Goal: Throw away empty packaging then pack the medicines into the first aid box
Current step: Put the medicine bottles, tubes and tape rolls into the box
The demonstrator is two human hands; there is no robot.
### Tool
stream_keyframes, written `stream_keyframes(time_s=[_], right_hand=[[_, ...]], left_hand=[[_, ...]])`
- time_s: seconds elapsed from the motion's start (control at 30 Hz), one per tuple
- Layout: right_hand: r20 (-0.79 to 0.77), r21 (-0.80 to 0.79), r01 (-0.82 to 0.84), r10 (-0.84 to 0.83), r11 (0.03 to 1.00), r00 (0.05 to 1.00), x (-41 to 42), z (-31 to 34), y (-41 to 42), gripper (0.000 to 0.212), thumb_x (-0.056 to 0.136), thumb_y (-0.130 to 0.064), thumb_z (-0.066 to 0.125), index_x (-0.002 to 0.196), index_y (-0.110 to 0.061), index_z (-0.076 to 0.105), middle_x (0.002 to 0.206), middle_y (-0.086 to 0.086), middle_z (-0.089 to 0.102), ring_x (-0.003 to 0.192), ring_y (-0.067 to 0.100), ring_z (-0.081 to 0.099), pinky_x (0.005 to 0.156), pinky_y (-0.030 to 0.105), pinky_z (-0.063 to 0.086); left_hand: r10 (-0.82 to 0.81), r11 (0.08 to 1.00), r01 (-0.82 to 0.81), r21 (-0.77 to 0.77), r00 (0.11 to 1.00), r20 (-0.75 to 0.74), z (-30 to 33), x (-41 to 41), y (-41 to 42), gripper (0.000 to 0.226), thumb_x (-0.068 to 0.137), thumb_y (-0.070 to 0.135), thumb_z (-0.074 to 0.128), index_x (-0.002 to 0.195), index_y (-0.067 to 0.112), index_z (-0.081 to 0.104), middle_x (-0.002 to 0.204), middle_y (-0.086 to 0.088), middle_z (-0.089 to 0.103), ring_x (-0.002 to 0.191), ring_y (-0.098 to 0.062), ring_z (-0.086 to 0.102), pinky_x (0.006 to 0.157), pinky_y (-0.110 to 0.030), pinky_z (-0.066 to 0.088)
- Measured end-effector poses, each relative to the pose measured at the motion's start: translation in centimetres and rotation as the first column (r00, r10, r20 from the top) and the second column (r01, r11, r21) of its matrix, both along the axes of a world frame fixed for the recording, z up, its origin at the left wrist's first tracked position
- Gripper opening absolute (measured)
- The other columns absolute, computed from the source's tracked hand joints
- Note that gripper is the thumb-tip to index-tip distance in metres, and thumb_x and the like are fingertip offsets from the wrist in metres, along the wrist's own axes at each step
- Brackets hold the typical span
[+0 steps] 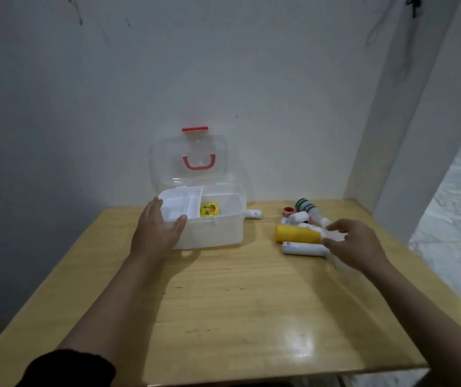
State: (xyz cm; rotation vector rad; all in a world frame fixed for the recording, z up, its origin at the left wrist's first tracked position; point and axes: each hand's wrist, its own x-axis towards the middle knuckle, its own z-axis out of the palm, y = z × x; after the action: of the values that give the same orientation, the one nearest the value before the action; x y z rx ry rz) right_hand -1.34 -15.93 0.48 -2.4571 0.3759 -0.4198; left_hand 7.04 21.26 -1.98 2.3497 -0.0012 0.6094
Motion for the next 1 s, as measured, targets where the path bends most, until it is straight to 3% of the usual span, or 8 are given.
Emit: stream_keyframes(time_s=[0.17,0.37,0.53,0.67,0.8,1.0], right_hand=[[-0.027,-0.049,0.124,-0.126,0.991,0.992,-2.1,-4.2,-1.7,0.045,0.074,-0.047,0.07,0.111,-0.021,0.067,0.114,0.018,0.061,0.111,0.037,0.054,0.084,0.042,0.047],[0.023,-0.043,0.24,-0.239,0.97,0.971,-2.3,-5.7,-1.6,0.038,0.082,-0.027,0.064,0.118,-0.016,0.063,0.126,0.018,0.05,0.119,0.041,0.037,0.091,0.044,0.042],[0.091,0.042,0.245,-0.248,0.969,0.965,-2.6,-6.6,-1.8,0.038,0.081,-0.017,0.062,0.119,-0.02,0.062,0.122,0.024,0.051,0.115,0.045,0.043,0.092,0.043,0.042],[0.179,0.142,0.237,-0.26,0.961,0.949,-2.8,-6.2,-1.9,0.033,0.08,-0.017,0.065,0.113,-0.019,0.066,0.117,0.02,0.054,0.114,0.039,0.046,0.091,0.037,0.039],[0.374,0.18,0.123,-0.183,0.976,0.909,-2.8,-4.1,-1.1,0.034,0.073,-0.019,0.077,0.106,-0.017,0.069,0.115,0.015,0.058,0.111,0.028,0.052,0.089,0.025,0.035],[0.505,0.185,-0.204,0.085,0.961,0.859,-0.8,1.2,3.3,0.03,0.065,-0.027,0.084,0.093,-0.022,0.073,0.11,-0.003,0.062,0.102,0.005,0.054,0.074,0.02,0.046]], left_hand=[[-0.029,1.0,0.029,0.004,0.999,-0.016,0.2,-0.3,-0.6,0.078,0.081,0.05,0.059,0.142,0.011,0.031,0.152,-0.008,0.031,0.14,-0.025,0.028,0.111,-0.044,0.033],[-0.053,0.998,0.052,-0.026,0.998,-0.038,0.5,-0.4,-0.6,0.078,0.082,0.048,0.061,0.143,0.011,0.03,0.154,-0.007,0.027,0.143,-0.022,0.023,0.114,-0.043,0.028],[-0.056,0.998,0.054,-0.037,0.997,-0.055,0.5,-0.6,-0.7,0.078,0.082,0.049,0.06,0.144,0.014,0.028,0.155,-0.006,0.025,0.143,-0.024,0.023,0.112,-0.046,0.03],[-0.056,0.998,0.054,-0.04,0.997,-0.062,0.6,-0.7,-0.8,0.078,0.083,0.049,0.06,0.144,0.014,0.028,0.156,-0.006,0.024,0.143,-0.024,0.023,0.112,-0.045,0.029],[-0.05,0.998,0.047,-0.049,0.997,-0.065,0.7,-0.8,-1.0,0.079,0.082,0.048,0.061,0.144,0.014,0.027,0.156,-0.007,0.023,0.143,-0.025,0.023,0.111,-0.046,0.03],[-0.057,0.996,0.05,-0.077,0.994,-0.093,0.8,-0.7,-1.1,0.083,0.082,0.047,0.062,0.146,0.015,0.021,0.158,-0.006,0.018,0.144,-0.026,0.02,0.112,-0.047,0.029]])
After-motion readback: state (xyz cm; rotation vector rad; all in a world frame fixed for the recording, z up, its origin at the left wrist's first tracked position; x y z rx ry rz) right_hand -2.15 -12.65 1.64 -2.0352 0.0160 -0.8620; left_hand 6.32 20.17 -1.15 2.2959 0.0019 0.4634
